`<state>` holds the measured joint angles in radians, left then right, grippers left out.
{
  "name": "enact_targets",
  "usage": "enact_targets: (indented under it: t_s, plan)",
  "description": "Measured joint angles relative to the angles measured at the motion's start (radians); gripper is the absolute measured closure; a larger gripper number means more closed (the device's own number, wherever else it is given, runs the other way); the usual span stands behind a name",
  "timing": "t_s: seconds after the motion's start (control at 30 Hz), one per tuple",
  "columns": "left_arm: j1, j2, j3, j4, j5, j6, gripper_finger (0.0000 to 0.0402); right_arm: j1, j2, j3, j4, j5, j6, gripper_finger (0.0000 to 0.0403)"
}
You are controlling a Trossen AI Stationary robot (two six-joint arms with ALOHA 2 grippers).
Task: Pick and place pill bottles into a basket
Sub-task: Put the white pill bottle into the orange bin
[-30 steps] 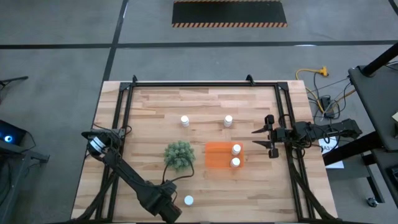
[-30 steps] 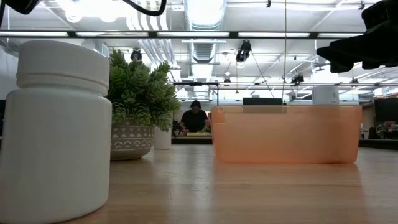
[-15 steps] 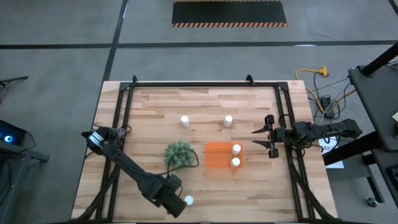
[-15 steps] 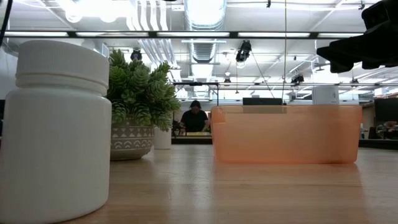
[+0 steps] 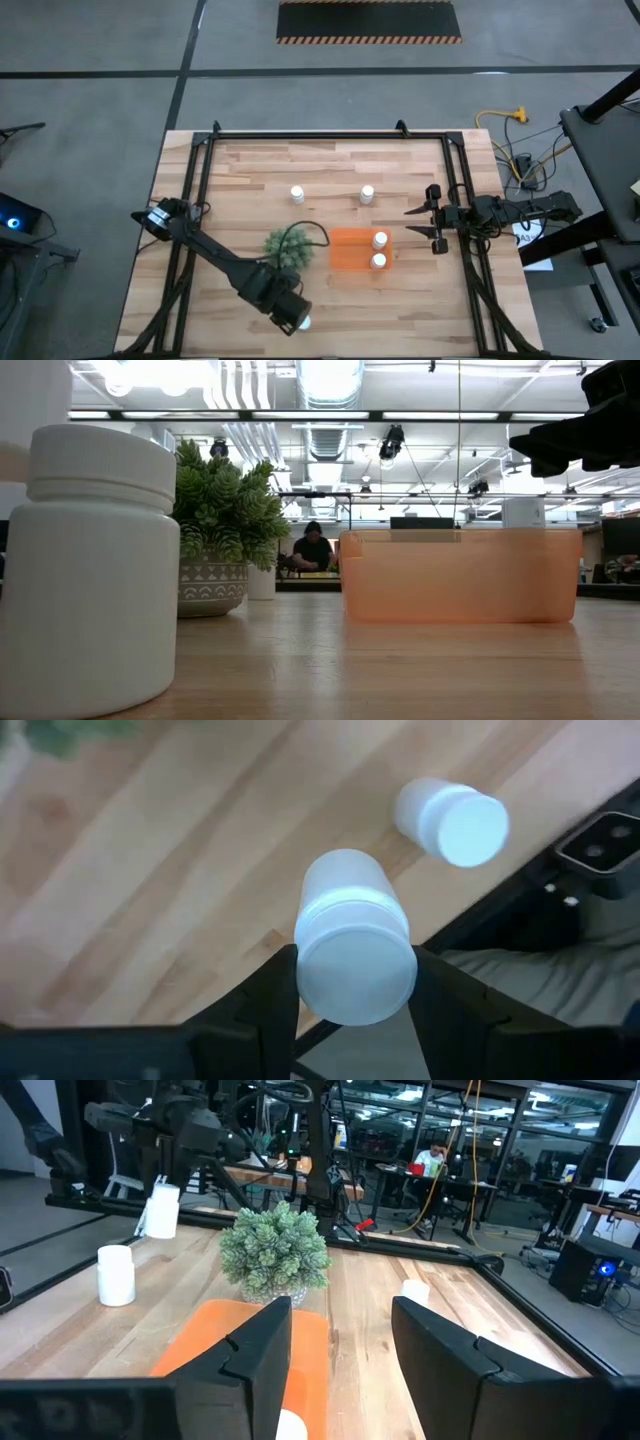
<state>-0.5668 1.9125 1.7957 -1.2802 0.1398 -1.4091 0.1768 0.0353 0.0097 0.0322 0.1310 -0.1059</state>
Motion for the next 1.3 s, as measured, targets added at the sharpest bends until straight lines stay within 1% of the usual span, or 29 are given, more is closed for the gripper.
enact_targets:
  t_s: [0.53,0.7,0.8,0.93,1.07,1.13,1.23,1.3]
  plan:
    - [0.116,0.001,0.025,-0.013,0.005,0.141,0.0260,0.000,0.000,0.000,0.000,0.000,-0.002,0.0240]
    - [0.148,0.030,0.036,-0.019,0.012,0.189,0.0260,0.000,0.000,0.000,0.000,0.000,0.000,0.0240]
    - [0.162,0.082,0.101,-0.017,0.037,0.241,0.0260,0.000,0.000,0.000,0.000,0.000,-0.002,0.0239]
    - [0.178,0.195,0.268,-0.036,0.039,0.328,0.0260,0.000,0.000,0.000,0.000,0.000,-0.002,0.0241]
    - [0.197,0.315,0.482,-0.194,0.037,0.409,0.0260,0.000,0.000,0.000,0.000,0.000,-0.002,0.0243]
    - [0.208,0.365,0.563,-0.285,0.020,0.435,0.0260,0.000,0.000,0.000,0.000,0.000,0.000,0.0243]
    - [0.225,0.347,0.501,-0.271,0.016,0.448,0.0260,0.000,0.000,0.000,0.000,0.000,-0.002,0.0241]
    - [0.236,0.340,0.486,-0.282,0.010,0.454,0.0260,-0.001,0.002,0.001,0.000,0.001,0.000,0.0241]
